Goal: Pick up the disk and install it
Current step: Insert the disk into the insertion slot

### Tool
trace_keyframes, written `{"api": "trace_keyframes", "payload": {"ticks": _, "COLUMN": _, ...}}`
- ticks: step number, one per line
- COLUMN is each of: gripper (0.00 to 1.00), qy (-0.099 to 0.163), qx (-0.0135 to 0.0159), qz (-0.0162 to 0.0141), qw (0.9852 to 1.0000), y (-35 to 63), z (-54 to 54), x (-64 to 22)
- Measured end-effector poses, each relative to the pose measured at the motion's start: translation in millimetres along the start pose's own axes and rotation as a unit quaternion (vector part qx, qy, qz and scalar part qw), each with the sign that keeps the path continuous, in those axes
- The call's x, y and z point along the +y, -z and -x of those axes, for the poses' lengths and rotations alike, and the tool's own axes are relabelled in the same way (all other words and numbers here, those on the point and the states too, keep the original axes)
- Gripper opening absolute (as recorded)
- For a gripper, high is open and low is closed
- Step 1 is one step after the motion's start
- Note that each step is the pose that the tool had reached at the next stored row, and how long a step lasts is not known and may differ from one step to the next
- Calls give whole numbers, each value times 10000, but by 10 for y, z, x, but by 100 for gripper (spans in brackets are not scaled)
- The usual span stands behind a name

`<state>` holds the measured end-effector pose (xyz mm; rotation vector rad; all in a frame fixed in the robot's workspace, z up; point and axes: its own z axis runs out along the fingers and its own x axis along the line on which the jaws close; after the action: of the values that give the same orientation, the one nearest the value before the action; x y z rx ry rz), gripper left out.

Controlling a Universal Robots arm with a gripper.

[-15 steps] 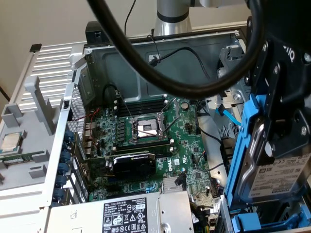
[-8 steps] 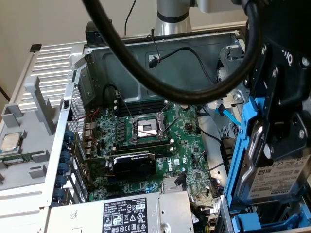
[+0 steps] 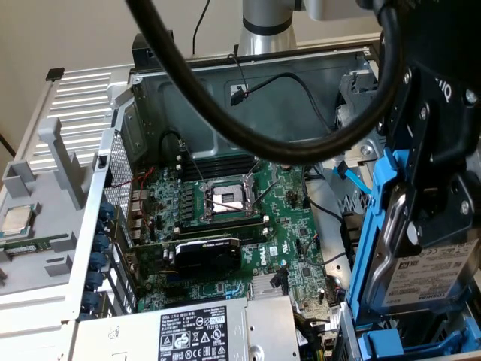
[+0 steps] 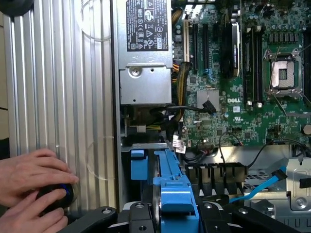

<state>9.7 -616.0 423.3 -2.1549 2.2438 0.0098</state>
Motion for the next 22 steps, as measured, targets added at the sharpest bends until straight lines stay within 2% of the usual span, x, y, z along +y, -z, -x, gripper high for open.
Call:
{"api": "trace_keyframes", "payload": {"ticks": 9, "gripper": 37, "qy": 0, "qx": -43, "qz": 7, "qw": 10000, "y": -22, "z": 0, "x": 0}}
{"api": "trace_keyframes", "payload": {"ticks": 22, "gripper": 37, "qy": -1, "qx": -44, "qz": 10, "qw": 10000, "y": -24, "z": -15, "x": 0}}
